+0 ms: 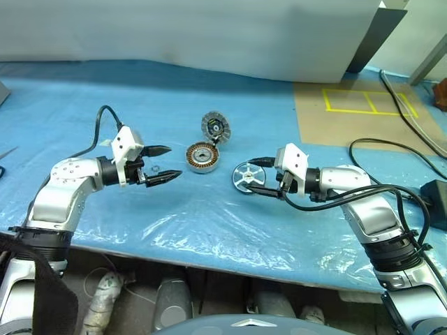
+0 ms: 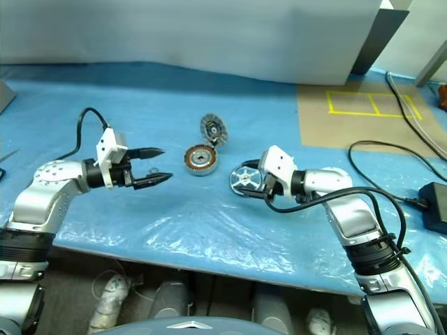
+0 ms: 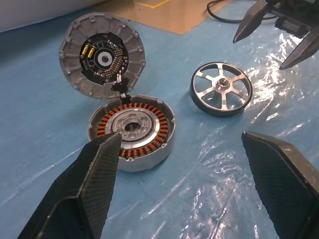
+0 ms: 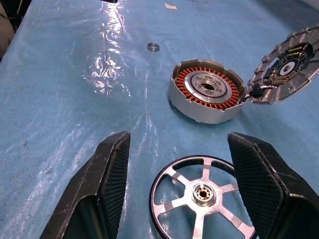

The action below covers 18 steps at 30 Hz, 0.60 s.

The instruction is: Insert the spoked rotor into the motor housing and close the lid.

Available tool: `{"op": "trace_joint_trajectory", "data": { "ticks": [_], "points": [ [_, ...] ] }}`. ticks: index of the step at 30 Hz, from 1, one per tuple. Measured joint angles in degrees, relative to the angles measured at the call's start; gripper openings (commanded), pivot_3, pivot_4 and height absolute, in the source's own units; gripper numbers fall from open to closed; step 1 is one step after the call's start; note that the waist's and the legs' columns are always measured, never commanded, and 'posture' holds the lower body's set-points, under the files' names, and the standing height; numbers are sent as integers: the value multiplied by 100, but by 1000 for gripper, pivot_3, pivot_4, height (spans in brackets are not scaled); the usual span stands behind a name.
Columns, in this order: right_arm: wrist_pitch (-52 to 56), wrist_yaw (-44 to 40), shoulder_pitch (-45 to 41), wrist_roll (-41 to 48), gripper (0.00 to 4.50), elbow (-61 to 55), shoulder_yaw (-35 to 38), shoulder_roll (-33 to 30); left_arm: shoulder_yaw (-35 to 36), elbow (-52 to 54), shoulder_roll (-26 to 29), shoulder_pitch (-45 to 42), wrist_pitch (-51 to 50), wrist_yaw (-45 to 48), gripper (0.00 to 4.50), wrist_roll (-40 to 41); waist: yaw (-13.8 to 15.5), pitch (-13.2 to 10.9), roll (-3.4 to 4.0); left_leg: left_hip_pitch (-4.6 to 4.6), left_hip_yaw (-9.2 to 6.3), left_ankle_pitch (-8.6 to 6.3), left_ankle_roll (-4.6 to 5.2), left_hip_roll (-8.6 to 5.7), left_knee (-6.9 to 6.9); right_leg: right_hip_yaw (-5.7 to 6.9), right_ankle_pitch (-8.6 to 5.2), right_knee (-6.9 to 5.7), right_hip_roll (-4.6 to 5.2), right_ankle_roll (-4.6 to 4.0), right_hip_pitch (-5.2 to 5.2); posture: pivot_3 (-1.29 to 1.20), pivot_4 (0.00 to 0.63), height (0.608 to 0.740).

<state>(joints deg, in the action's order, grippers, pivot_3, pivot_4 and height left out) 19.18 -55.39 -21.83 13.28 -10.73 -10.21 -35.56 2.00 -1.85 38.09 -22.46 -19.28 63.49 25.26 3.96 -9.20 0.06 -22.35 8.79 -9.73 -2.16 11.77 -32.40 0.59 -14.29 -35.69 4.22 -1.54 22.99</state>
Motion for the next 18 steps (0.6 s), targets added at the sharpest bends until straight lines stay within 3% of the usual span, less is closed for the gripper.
{"op": "trace_joint_trajectory", "data": {
  "ticks": [10,18],
  "points": [
    [-7,73,-52,-121,3238,1,-15,47,-8,105,-139,81,-102,-3,4024,42,2,0,0,-2,0,0,1,-1,1,1,0,1,0,0,1,0,150,740],
    [-181,41,-702,-397,3238,412,-234,253,-7,28,-155,96,3,0,4024,0,-10,0,0,-1,1,0,1,0,-1,0,0,-1,0,0,2,0,150,740]
  ]
}}
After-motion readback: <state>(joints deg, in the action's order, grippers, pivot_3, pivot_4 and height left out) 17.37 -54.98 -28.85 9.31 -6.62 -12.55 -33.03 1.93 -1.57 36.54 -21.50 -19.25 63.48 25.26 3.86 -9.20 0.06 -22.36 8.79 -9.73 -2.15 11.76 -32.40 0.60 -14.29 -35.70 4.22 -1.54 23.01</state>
